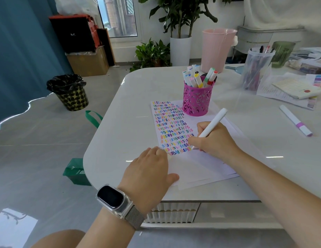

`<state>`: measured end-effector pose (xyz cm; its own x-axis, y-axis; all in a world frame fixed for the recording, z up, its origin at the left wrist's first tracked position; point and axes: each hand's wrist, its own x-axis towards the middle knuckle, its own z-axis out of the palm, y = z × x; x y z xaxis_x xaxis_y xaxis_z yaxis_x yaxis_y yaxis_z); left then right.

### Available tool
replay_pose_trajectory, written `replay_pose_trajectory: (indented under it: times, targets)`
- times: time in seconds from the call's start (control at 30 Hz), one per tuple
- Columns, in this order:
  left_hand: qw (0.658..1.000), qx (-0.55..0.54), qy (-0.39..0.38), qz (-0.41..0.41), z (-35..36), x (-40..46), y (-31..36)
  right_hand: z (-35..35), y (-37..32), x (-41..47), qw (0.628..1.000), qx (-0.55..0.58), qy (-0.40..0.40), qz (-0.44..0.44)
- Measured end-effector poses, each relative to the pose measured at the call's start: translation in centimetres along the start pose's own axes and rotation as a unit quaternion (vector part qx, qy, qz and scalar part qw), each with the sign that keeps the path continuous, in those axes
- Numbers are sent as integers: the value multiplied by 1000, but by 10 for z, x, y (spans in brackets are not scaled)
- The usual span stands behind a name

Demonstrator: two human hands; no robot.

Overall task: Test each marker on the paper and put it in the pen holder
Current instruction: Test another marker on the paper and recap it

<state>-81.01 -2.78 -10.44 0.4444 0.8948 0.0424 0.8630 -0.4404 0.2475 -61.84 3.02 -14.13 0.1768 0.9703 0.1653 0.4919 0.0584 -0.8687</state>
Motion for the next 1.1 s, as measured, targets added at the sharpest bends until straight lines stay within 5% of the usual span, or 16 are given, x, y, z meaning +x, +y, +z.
replay_pose_trajectory:
  times: [0.1, 0.23, 0.33, 0.43, 0.7, 0.9, 1.1]
  targets:
    - [1000, 3, -7, -4, -1, -1, 0, -3, -3, 7, 989, 100, 94, 53]
    - [1000, 1, 7, -11, -1, 0, 0, -22, -13, 12, 901, 343, 214, 157]
    - [999, -3, 28, -23, -1, 3, 0, -35, -23, 10, 831, 471, 225, 194]
    - [998, -33, 40, -43, -1, 6, -1, -44, -32, 6, 805, 517, 206, 205]
    - [978, -199, 69, -4, -3, 12, -5, -44, -63, -21, 891, 412, 125, 145]
    - [964, -224, 143, 25, -5, 19, -4, -26, -80, -39, 911, 397, -19, 111]
    - [955, -239, 172, 22, -5, 20, -4, -16, -81, -40, 937, 340, -33, 72]
